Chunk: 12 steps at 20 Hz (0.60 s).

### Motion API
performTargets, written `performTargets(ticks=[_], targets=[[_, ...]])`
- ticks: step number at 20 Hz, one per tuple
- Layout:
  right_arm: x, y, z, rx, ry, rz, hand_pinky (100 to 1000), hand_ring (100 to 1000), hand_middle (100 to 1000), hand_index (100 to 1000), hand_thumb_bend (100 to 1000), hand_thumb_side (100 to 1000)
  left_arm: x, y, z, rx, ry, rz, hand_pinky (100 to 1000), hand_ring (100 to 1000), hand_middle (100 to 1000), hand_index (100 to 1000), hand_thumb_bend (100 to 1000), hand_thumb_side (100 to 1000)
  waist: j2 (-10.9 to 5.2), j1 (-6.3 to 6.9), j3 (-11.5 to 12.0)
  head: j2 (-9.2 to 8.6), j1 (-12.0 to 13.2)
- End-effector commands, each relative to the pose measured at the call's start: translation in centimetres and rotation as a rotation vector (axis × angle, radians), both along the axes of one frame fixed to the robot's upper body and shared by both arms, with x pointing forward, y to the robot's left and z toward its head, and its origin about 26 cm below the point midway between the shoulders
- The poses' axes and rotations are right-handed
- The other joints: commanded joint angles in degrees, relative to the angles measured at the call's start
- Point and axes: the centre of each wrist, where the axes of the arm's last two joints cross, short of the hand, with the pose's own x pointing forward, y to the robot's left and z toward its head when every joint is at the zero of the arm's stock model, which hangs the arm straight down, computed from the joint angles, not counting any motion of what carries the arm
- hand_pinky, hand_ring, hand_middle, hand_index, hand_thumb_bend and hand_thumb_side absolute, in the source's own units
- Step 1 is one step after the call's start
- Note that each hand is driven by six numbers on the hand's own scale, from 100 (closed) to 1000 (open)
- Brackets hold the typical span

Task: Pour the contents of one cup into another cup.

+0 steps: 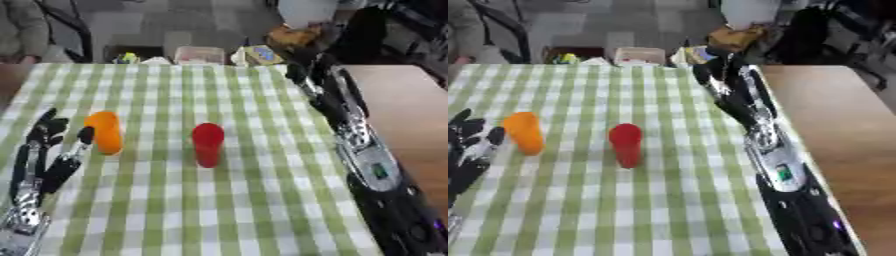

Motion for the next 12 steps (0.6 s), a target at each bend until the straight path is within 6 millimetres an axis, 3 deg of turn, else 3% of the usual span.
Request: performTargets(ticks=[1, 12], targets=[[0.2, -0.1, 0.9, -0.004, -0.025, 0.007, 728, 629, 600, 829, 547, 660, 0.9, 0.7, 0.6, 0.035, -0.019, 0.016, 849, 849, 772, 970, 588, 671, -0.77, 0.06, -0.09, -0.39, 0.21], [0.2, 0.1, 1.0, -0.005, -0.026, 0.014, 728, 629, 600, 829, 544, 661, 2.8, 0.4, 0.3, 0.054, -0.004, 0.017, 845, 843, 767, 987, 587, 672, -0.7, -0.08, -0.46, -0.52, 0.49]])
